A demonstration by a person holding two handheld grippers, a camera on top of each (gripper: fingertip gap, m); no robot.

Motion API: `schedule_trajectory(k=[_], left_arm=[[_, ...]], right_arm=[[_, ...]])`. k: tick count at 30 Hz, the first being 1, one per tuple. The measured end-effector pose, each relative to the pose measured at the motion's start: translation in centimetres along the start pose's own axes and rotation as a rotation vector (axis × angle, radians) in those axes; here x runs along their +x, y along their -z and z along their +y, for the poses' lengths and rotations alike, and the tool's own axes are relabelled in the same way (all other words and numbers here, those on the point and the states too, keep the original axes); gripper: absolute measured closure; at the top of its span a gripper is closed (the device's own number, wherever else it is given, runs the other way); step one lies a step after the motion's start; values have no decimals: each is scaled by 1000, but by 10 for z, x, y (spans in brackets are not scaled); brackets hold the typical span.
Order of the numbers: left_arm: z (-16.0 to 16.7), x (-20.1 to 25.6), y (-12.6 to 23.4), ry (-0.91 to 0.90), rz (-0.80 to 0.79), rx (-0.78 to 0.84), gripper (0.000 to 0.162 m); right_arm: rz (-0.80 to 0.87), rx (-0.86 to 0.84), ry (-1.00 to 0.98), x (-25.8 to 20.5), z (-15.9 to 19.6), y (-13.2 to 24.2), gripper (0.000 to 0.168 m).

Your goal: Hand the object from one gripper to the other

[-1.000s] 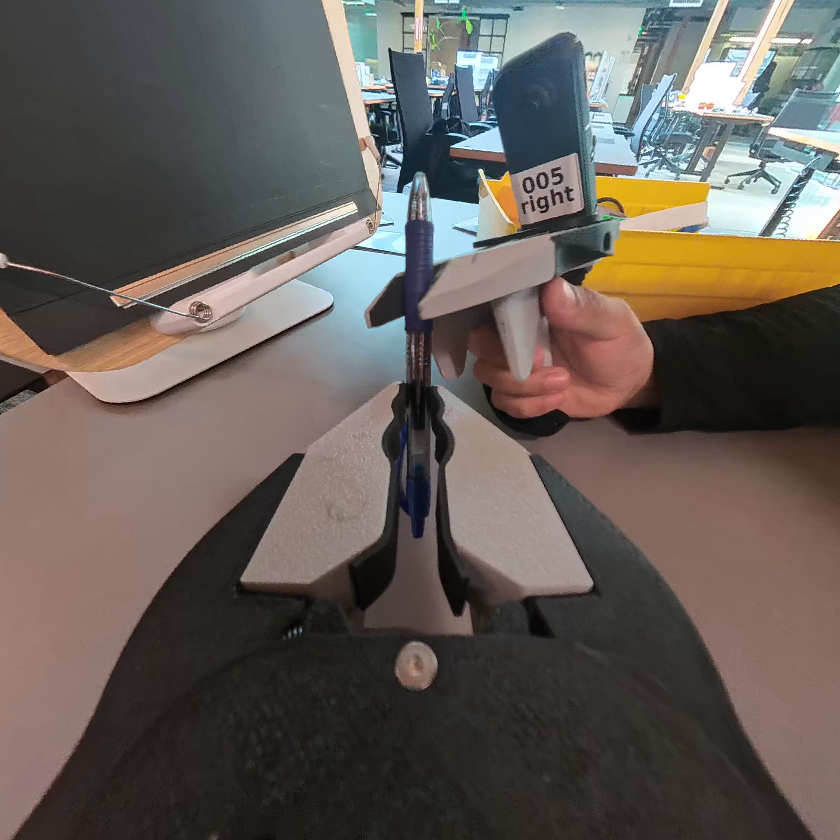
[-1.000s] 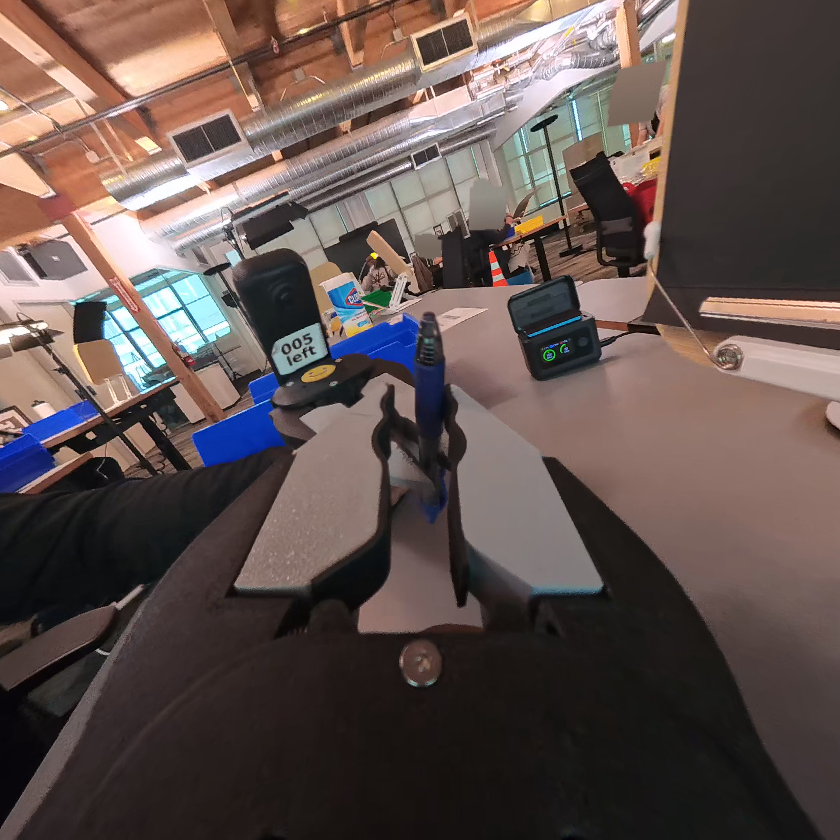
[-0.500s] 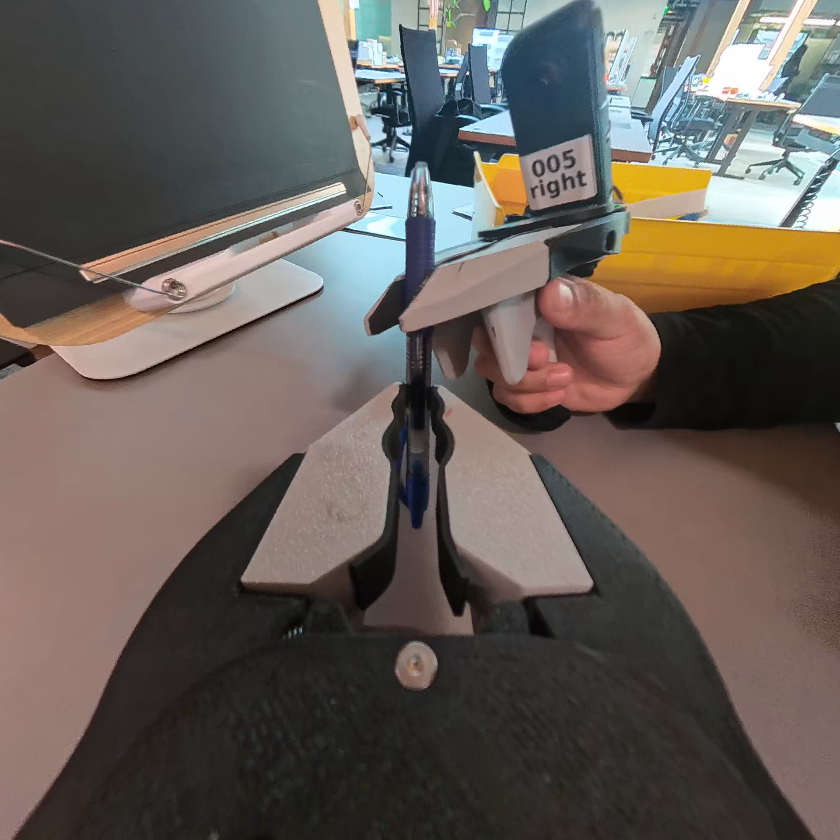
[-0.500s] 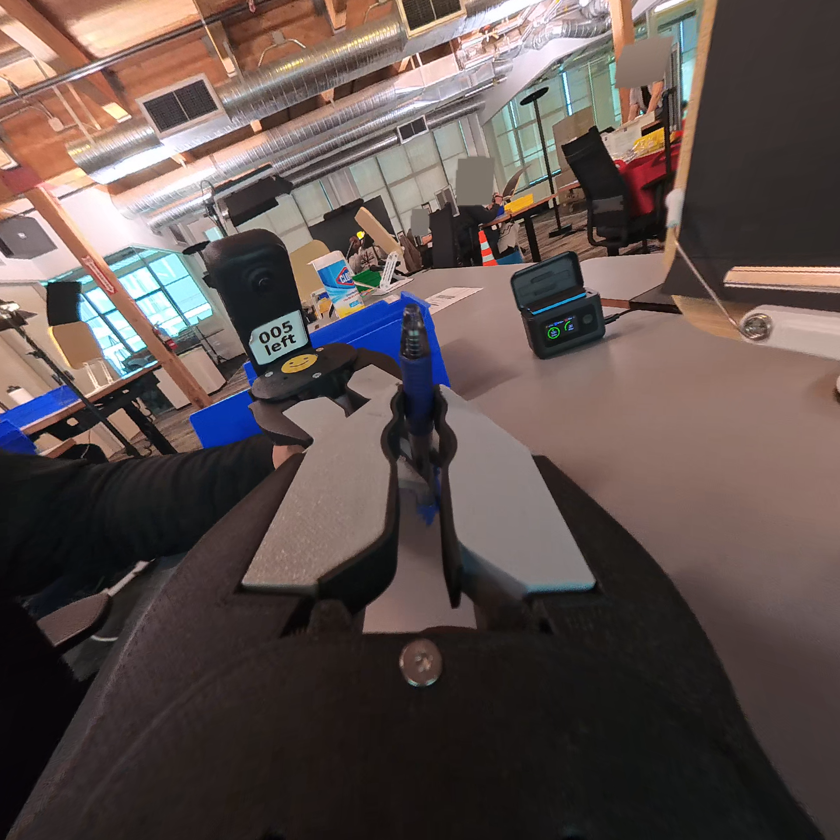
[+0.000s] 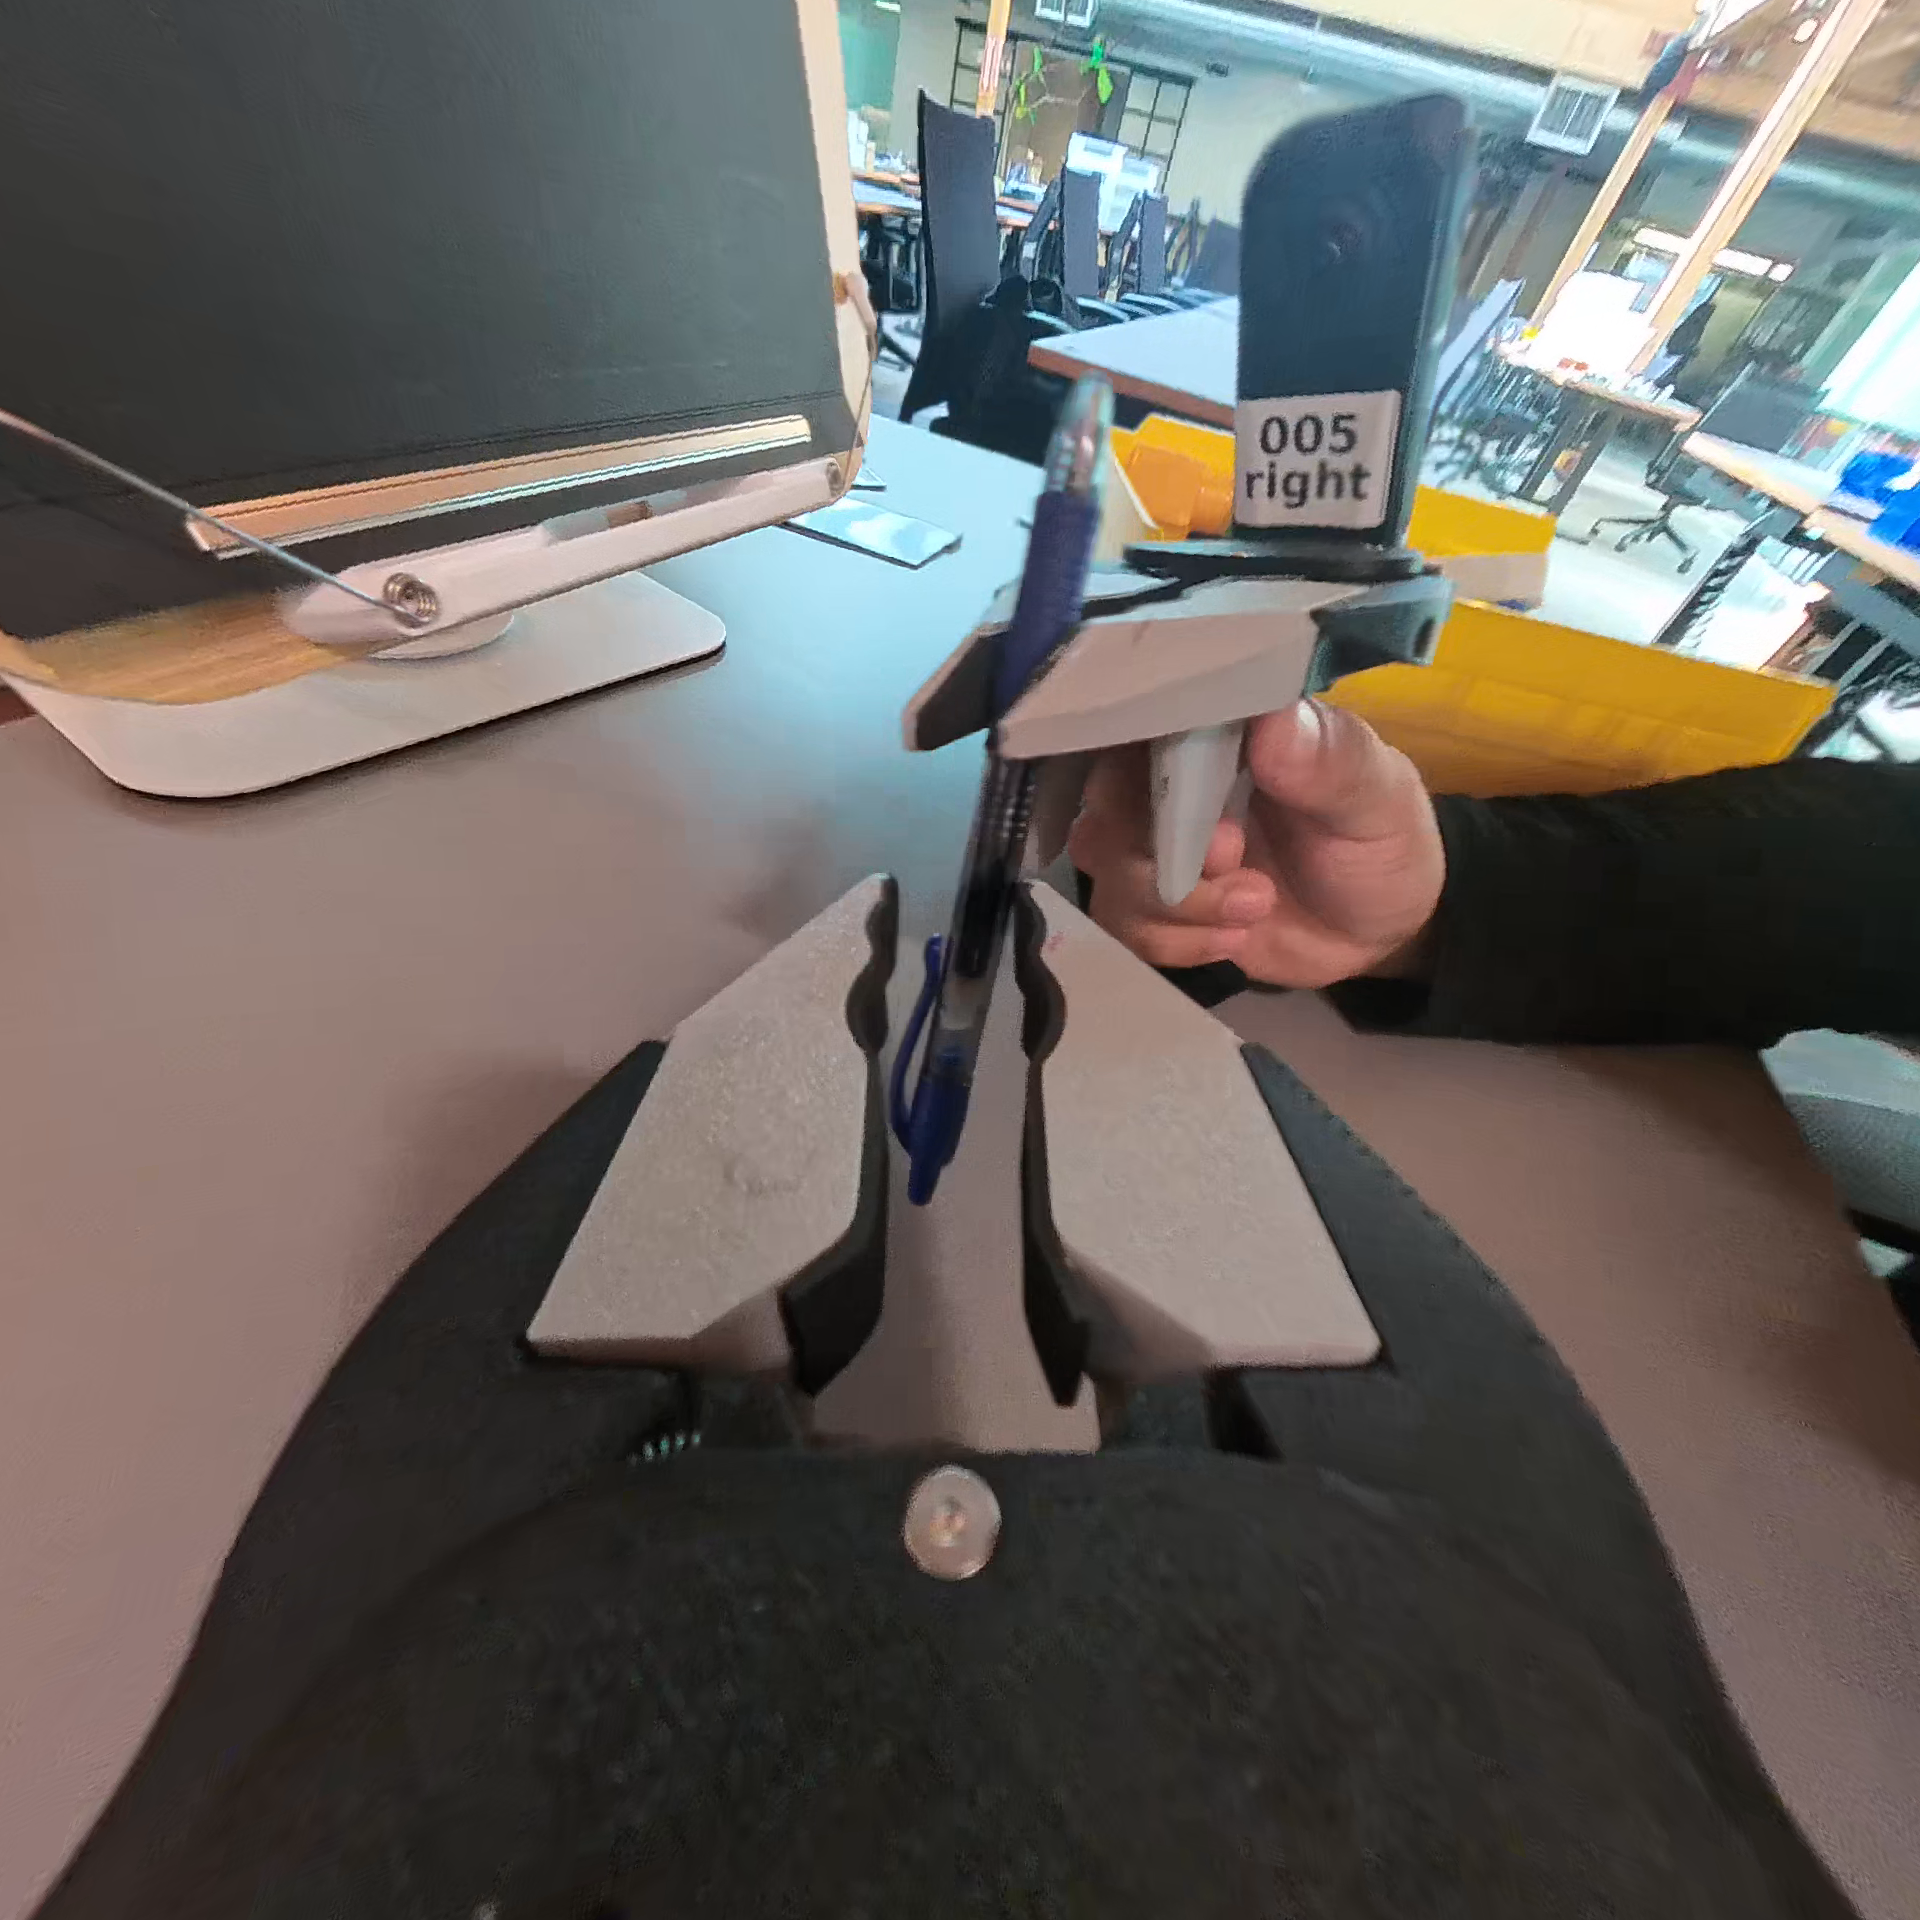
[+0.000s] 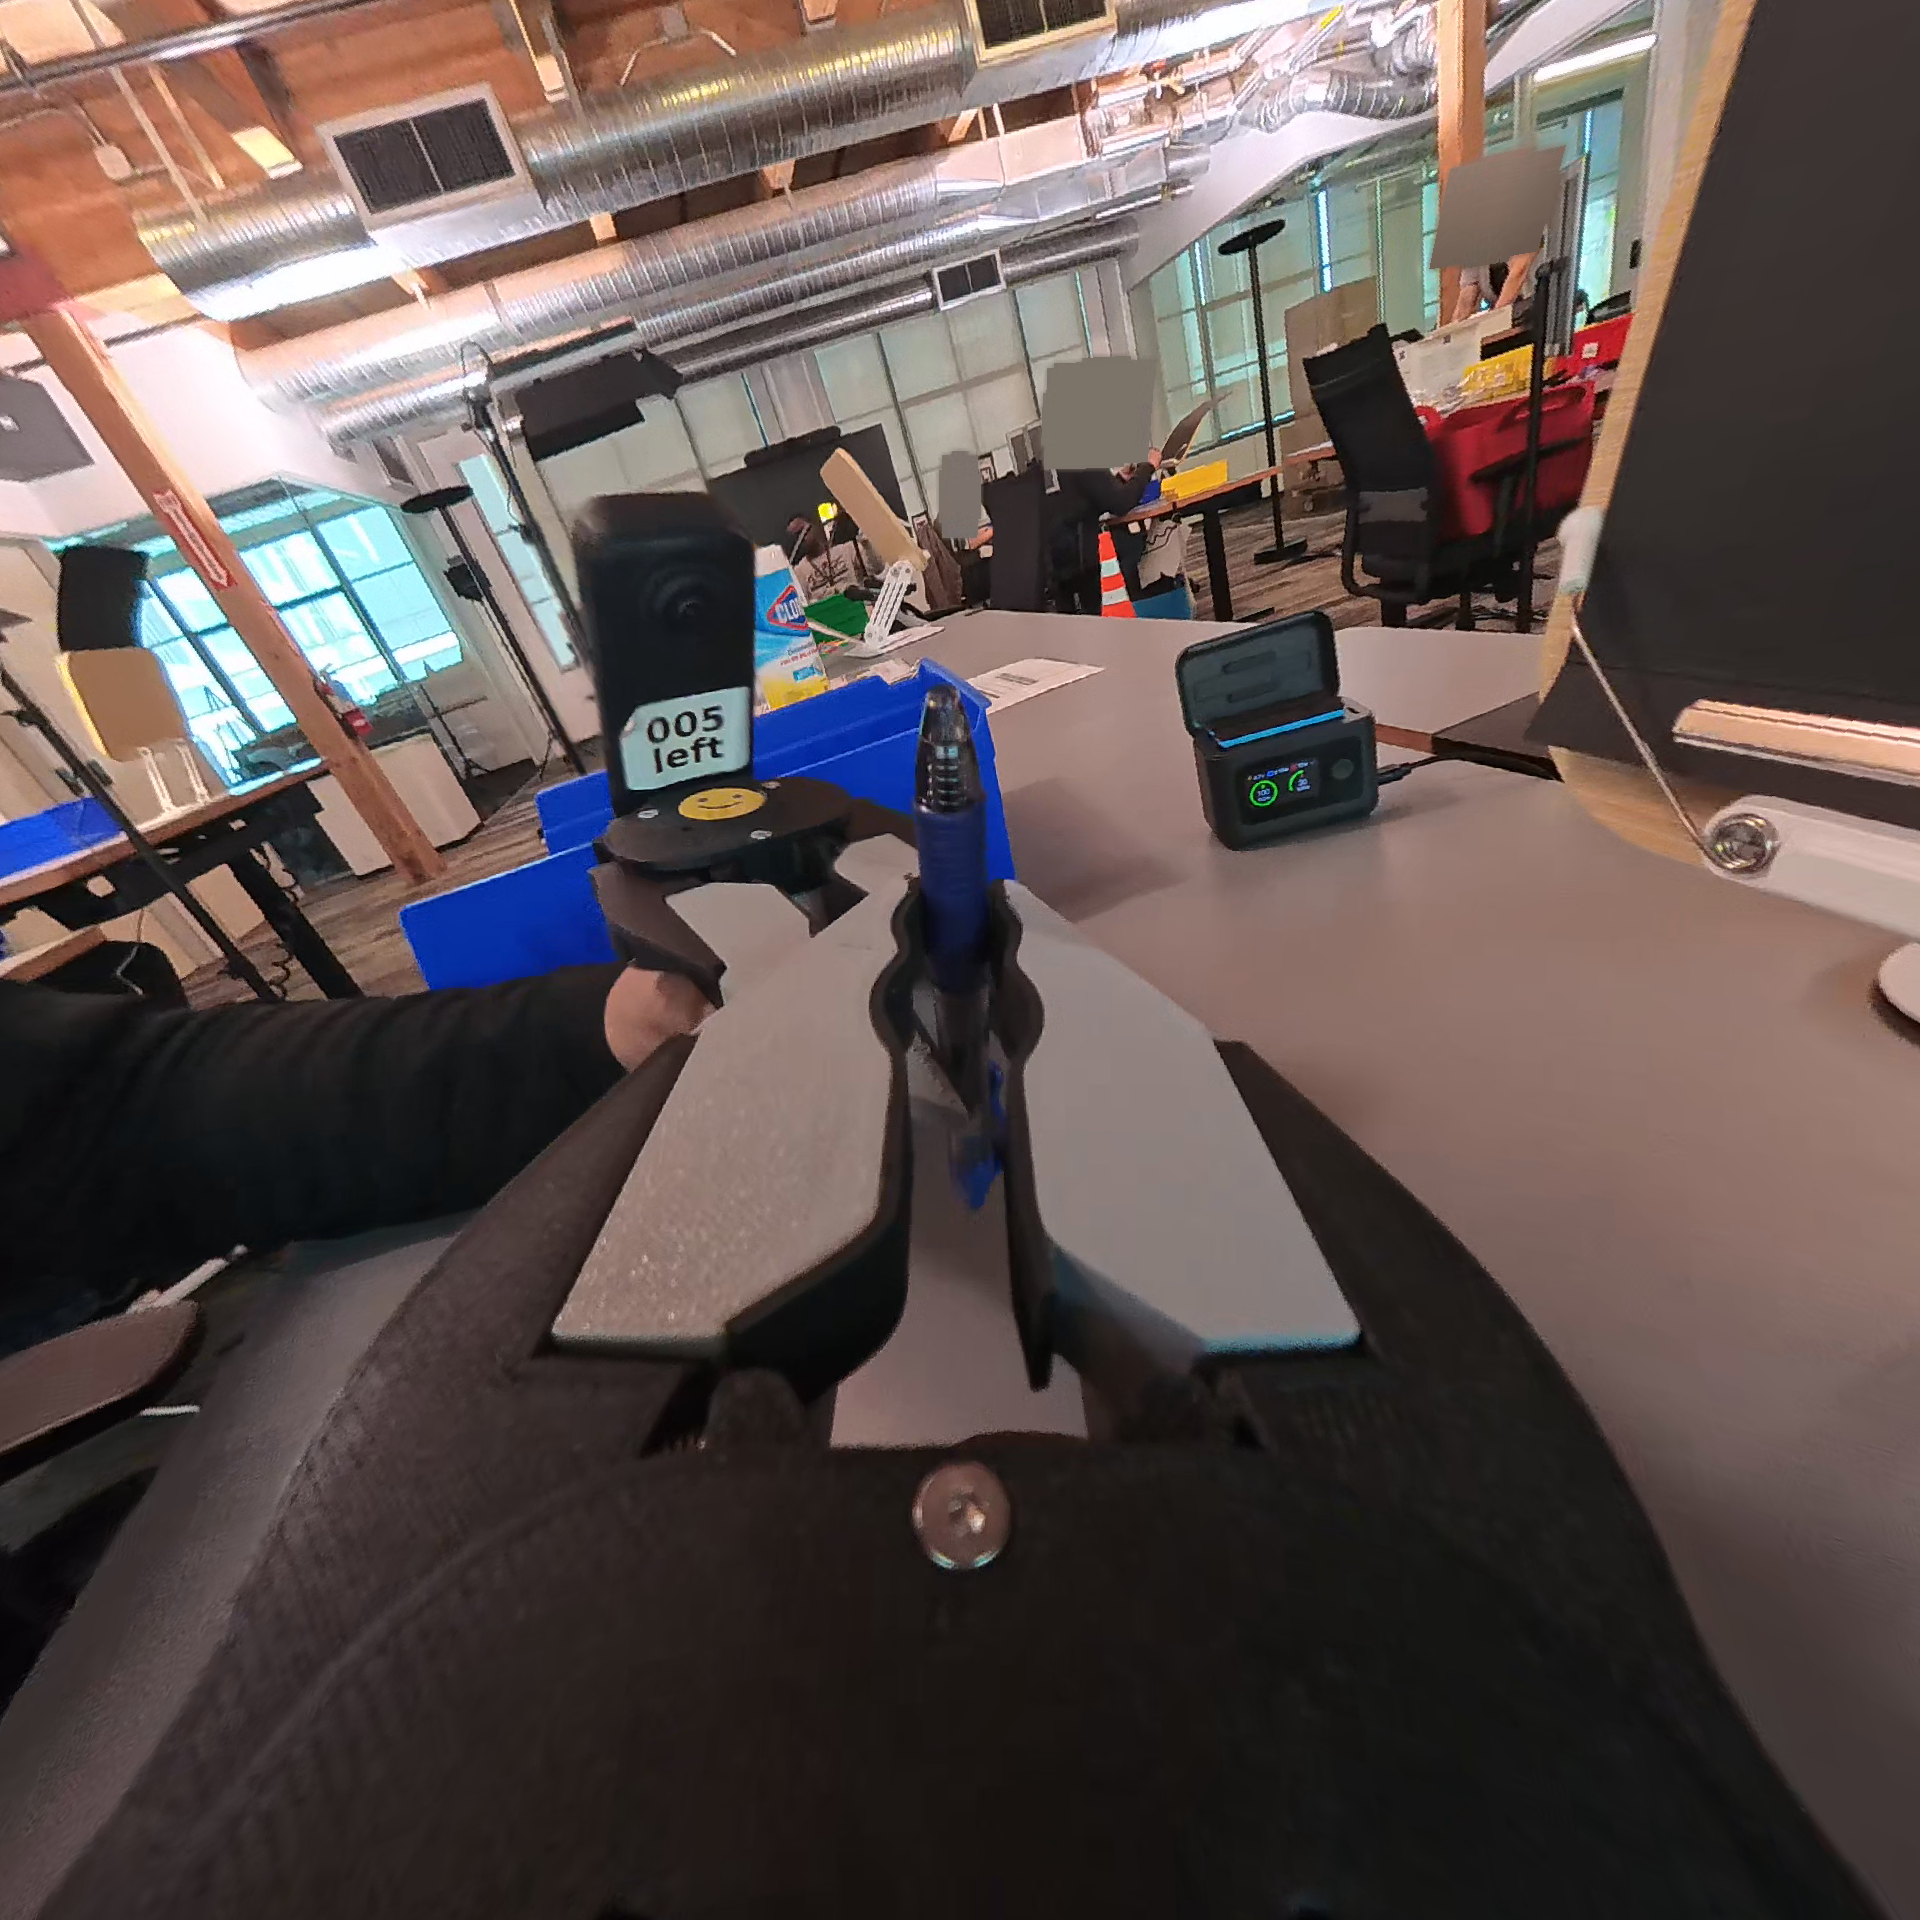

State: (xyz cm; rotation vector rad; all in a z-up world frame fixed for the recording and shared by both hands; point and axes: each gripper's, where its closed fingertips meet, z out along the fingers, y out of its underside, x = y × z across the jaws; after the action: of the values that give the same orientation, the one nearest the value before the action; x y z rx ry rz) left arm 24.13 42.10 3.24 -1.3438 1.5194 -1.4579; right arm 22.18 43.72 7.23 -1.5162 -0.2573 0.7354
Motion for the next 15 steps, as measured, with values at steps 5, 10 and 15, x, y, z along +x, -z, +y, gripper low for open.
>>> schedule_trajectory(k=[5,10,15], left_arm=[[-2,-8,3,180,48,24,132],[-10,-5,14,279,156,100,123],[-6,27,14,234,313,57,116]], right_arm=[[121,110,21,14,-24,19,160],[175,215,1,22,-53,49,160],[68,147,200,-19,-63,53,161]])
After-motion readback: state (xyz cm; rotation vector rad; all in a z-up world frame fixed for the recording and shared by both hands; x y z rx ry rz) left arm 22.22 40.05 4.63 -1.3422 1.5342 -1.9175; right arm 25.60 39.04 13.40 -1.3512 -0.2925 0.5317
